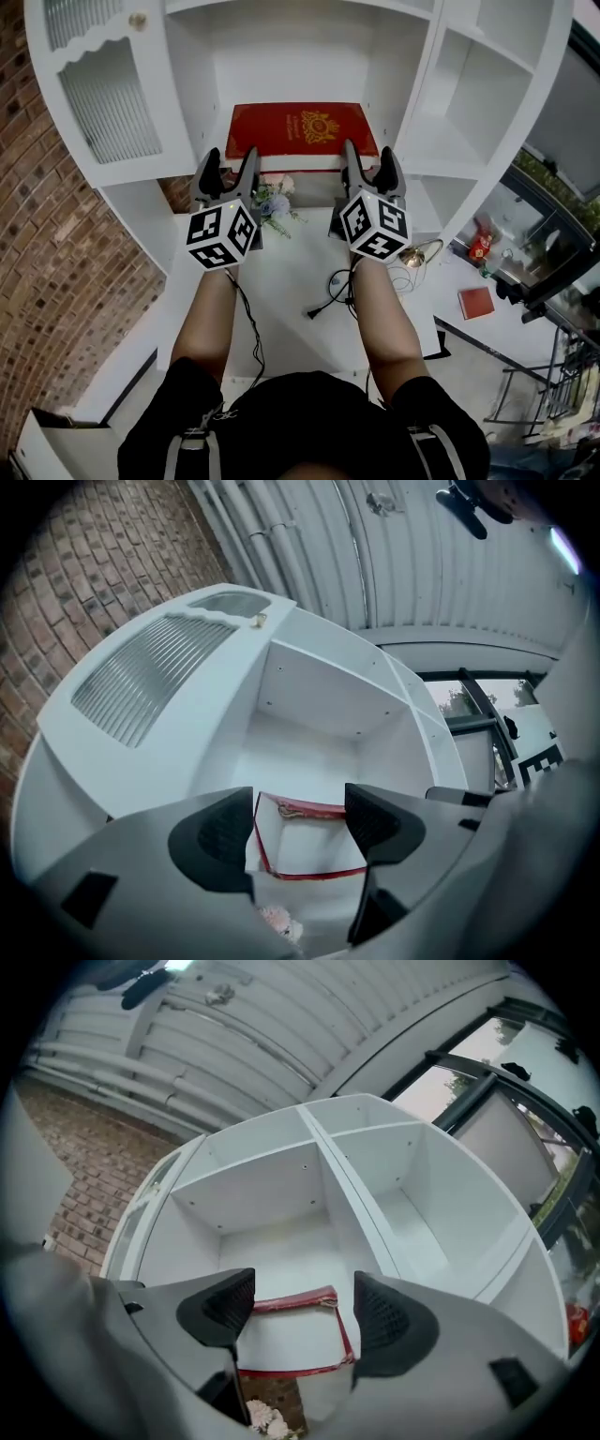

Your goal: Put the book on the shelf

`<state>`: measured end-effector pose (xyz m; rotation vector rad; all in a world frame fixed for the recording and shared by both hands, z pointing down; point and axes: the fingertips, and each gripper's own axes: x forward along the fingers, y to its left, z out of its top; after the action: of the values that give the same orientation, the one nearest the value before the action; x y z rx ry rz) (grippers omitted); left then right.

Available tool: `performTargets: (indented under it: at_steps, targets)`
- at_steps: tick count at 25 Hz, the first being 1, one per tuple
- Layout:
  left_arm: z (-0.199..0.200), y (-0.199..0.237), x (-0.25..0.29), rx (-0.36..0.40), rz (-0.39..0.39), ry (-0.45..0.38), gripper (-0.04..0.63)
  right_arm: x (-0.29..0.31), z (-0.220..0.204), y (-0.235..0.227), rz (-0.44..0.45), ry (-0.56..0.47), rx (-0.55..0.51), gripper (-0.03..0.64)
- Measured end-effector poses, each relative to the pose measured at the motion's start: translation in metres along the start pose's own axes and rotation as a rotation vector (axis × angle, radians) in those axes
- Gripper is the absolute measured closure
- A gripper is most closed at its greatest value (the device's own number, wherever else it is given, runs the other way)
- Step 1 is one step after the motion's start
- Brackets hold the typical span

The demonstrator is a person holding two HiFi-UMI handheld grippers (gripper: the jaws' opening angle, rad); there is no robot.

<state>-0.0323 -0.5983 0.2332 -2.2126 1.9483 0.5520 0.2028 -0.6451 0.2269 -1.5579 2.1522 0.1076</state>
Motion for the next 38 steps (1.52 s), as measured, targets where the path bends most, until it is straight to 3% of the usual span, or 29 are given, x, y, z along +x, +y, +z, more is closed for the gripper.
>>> performTargets:
  at_steps: [4,6,21,29,31,35,38]
  targets:
    - [0.002,-0.006,0.009,0.091,-0.007,0.01,0.353,0.005,0.001,0.008,0.032,0.014,-0.08,0.324]
    - [0.002,-0.007,0.013,0.124,-0.007,0.01,0.356,0.01,-0.001,0.008,0.037,0.028,-0.082,0.324]
    - [-0.008,0.0,0.048,0.158,-0.012,0.109,0.356,0.048,-0.016,-0.001,0.019,0.196,-0.102,0.324]
    - [-0.008,0.0,0.049,0.151,0.013,0.123,0.356,0.048,-0.017,-0.004,-0.007,0.203,-0.049,0.327]
    - [-0.004,-0.002,0.049,0.204,0.042,0.137,0.356,0.047,-0.014,-0.004,-0.012,0.193,-0.068,0.326]
    - [0.023,-0.018,0.036,0.448,0.114,0.056,0.356,0.034,0.007,0.004,-0.001,0.125,-0.162,0.383]
    - [0.038,-0.036,0.018,0.471,0.094,0.02,0.356,0.014,0.027,0.018,0.04,0.058,-0.198,0.393]
